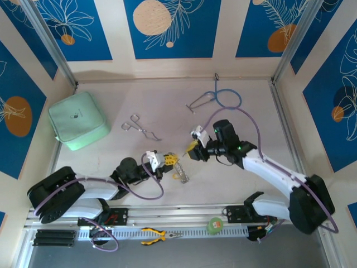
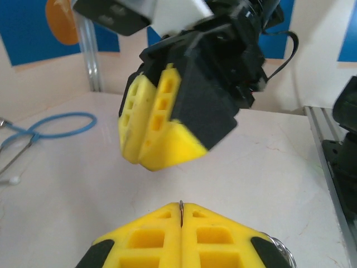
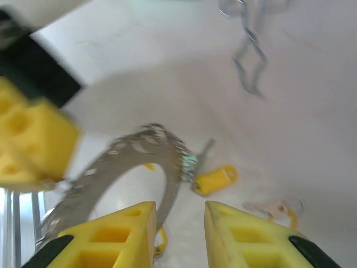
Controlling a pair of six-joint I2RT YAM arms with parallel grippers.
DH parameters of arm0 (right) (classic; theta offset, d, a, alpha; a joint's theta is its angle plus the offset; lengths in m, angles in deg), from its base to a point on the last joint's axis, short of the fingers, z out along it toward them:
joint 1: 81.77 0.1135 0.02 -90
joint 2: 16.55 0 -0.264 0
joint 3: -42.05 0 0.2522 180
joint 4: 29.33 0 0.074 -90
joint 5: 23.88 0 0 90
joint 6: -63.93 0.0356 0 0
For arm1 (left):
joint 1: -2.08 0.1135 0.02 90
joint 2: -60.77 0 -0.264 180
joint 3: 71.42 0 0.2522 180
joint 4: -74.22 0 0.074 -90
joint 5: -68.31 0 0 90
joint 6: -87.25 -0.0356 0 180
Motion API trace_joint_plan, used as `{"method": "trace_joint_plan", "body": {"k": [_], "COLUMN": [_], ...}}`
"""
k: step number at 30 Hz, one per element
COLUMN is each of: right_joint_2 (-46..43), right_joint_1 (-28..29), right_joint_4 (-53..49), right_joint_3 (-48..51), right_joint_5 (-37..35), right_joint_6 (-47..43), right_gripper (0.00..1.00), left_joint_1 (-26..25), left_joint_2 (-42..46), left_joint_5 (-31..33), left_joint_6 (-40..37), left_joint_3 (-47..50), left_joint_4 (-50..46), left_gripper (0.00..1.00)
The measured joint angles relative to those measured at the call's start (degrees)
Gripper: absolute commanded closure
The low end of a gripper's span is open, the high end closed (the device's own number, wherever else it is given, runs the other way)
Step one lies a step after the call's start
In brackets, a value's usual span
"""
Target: Put the keys on the keyring
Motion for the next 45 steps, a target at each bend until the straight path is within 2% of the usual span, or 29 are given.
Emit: {"method": "trace_joint_plan", "body": {"k": [4, 9, 15, 24, 27, 32, 34, 37, 38, 42, 45], "right_joint_2": [-5.4, -6.3, -6.0, -5.3, -4.3, -3.8, -3.8, -3.8, -3.8, -3.8, -3.8], "right_joint_1": [1.7, 3.1, 4.7, 5.8, 6.4, 6.6, 6.6, 6.6, 6.7, 6.9, 7.3], "right_joint_4": [3.2, 2.3, 0.9, -0.3, -0.6, -0.7, -0.7, -1.2, -1.8, -5.6, -8.9], "right_joint_3": [5.6, 5.6, 4.9, 4.3, 4.0, 3.8, 3.7, 3.2, 2.7, -0.7, -3.3], "right_joint_5": [4.3, 5.4, 5.7, 6.8, 6.8, 6.8, 6.8, 6.6, 6.5, 5.0, 3.7], "right_joint_6": [-9.5, -17.8, -22.6, -25.1, -25.6, -25.8, -25.9, -25.6, -25.6, -25.8, -26.1], "right_gripper": [0.72, 0.72, 0.72, 0.75, 0.80, 1.00, 1.00, 1.00, 1.00, 1.00, 1.00], "left_joint_1": [0.0, 0.0, 0.0, 0.0, 0.0, 0.0, 0.0, 0.0, 0.0, 0.1, 0.0], "left_joint_2": [-2.6, -4.3, -4.5, -4.6, -4.6, -4.6, -4.6, -4.6, -4.4, 0.5, 8.9], "left_joint_5": [-4.3, -7.8, -9.5, -9.6, -9.6, -9.7, -9.6, -8.7, -7.8, -5.0, -4.1], "left_joint_6": [-3.2, -5.4, -5.9, -5.9, -5.9, -5.9, -5.9, -5.8, -5.8, -6.6, -8.7], "left_joint_3": [0.0, 0.0, -0.1, -0.5, -0.6, -0.6, -0.6, -0.6, -0.6, -0.1, -0.5], "left_joint_4": [3.5, 5.4, 5.6, 5.8, 5.8, 5.8, 5.8, 6.1, 6.3, 2.1, -8.3], "left_gripper": [1.00, 1.00, 1.00, 1.00, 1.00, 1.00, 1.00, 0.71, 0.66, 0.64, 0.64]}}
